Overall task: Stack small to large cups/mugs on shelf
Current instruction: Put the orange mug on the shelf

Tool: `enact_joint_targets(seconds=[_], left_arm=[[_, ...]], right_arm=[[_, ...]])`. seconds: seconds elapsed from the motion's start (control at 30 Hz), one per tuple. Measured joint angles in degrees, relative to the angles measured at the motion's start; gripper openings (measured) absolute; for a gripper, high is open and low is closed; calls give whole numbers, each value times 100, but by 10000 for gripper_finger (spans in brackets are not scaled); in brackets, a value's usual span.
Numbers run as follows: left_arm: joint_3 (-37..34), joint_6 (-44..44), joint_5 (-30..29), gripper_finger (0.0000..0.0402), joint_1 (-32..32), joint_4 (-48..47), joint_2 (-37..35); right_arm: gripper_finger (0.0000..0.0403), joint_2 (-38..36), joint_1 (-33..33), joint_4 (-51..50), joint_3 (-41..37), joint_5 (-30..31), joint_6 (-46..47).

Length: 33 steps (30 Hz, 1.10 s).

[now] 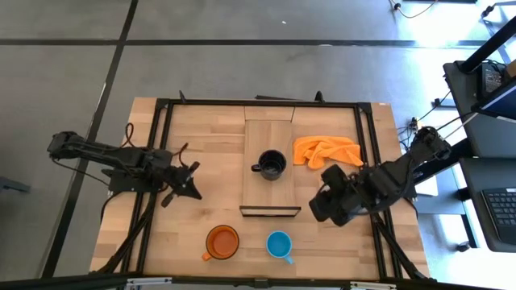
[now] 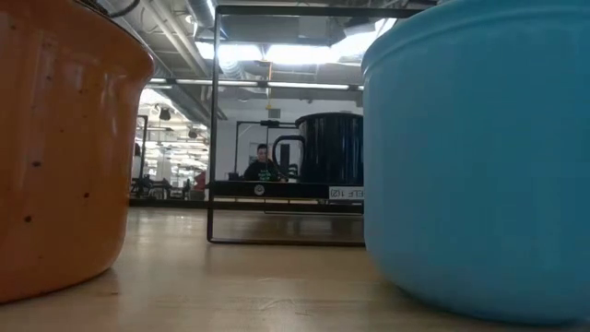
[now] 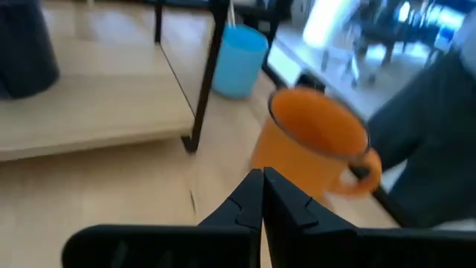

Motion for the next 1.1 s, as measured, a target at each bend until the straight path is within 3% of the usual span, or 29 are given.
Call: enact_joint_targets(seconds=[0.1, 0.23, 0.47, 0.6, 0.77, 0.9, 1.0, 1.1], left_arm=[[247, 152, -137, 6, -106, -495, 90], [276, 91, -128, 1, -150, -425, 217], [307, -1238, -114, 7, -407, -303, 437], [663, -1906, -457, 2, -721, -530, 799], [1321, -1356, -1272, 1, -1140, -1149, 1441], [1732, -591, -1496, 1, -1426, -1143, 1788], [2031, -973, -1509, 1, -1499, -1145, 2019], [2235, -1410, -961, 1, -1505, -1158, 2216]], right_arm=[[132, 198, 185, -76, 0, -237, 396], [127, 571, 400, 139, 0, -455, 703], [137, 1181, 770, 508, -2, -527, 1506], [145, 1354, 949, 553, -4, -524, 2057], [171, 1509, 1056, 556, -4, -525, 2532], [204, 1655, 1052, 641, -4, -524, 2652], [228, 1723, 1050, 759, -4, -521, 2654], [244, 1755, 1052, 739, -4, -459, 2653]])
